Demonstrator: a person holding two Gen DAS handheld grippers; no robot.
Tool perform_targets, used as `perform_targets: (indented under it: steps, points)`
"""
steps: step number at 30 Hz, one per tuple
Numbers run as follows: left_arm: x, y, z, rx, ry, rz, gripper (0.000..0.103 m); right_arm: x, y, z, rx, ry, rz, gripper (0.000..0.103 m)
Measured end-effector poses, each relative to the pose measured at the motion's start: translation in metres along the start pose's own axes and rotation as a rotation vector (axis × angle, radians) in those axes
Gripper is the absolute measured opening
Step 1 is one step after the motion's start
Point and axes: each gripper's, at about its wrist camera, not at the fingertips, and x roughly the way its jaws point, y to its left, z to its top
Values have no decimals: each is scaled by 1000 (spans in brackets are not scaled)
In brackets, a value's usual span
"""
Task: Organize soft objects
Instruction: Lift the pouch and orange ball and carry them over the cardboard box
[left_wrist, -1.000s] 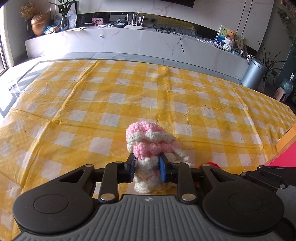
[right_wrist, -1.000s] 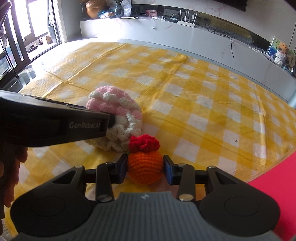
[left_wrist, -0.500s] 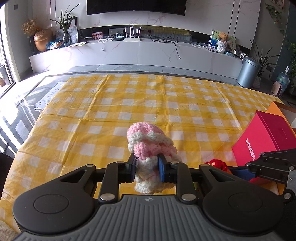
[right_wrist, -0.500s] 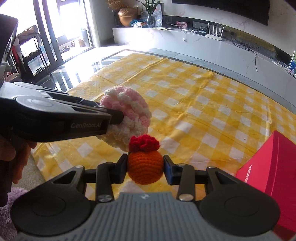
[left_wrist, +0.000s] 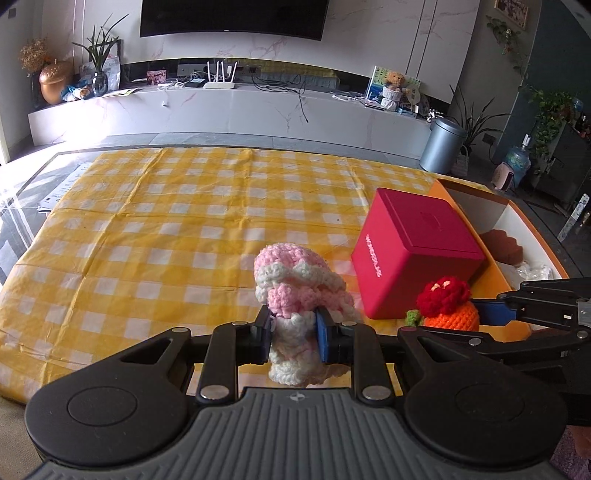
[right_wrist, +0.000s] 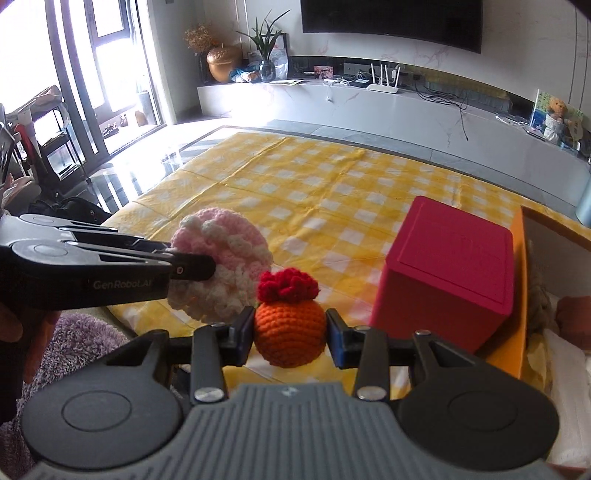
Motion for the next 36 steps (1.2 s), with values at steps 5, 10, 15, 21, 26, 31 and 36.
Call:
perform_targets:
  steps: [5,10,15,21,26,31,36]
  points:
    - [-11,-35,-4,52,-21,-58,27,-32,-17,-16,38,-24,-49,40]
    - [-18,-71,0,119,-47,-120,27,-64,-34,-24,59,-61,-108,40]
    - [-16,-108,11,194,-57,-193,27,-90,-57,-31,38,-75,-172,40]
    - [4,-153,32,286,-53,-259,27,-113,-94,-30,37,-73,-237,40]
    - [30,-188,42,367,-33,-275,27,-116,-125,-25,9,-49,-305,40]
    - [55,-212,53,431,-14,-289,27,-110,-164,-21,32,-15,-348,40]
    - [83,-229,65,475,2,-281,27,-99,-201,-19,69,20,-357,40]
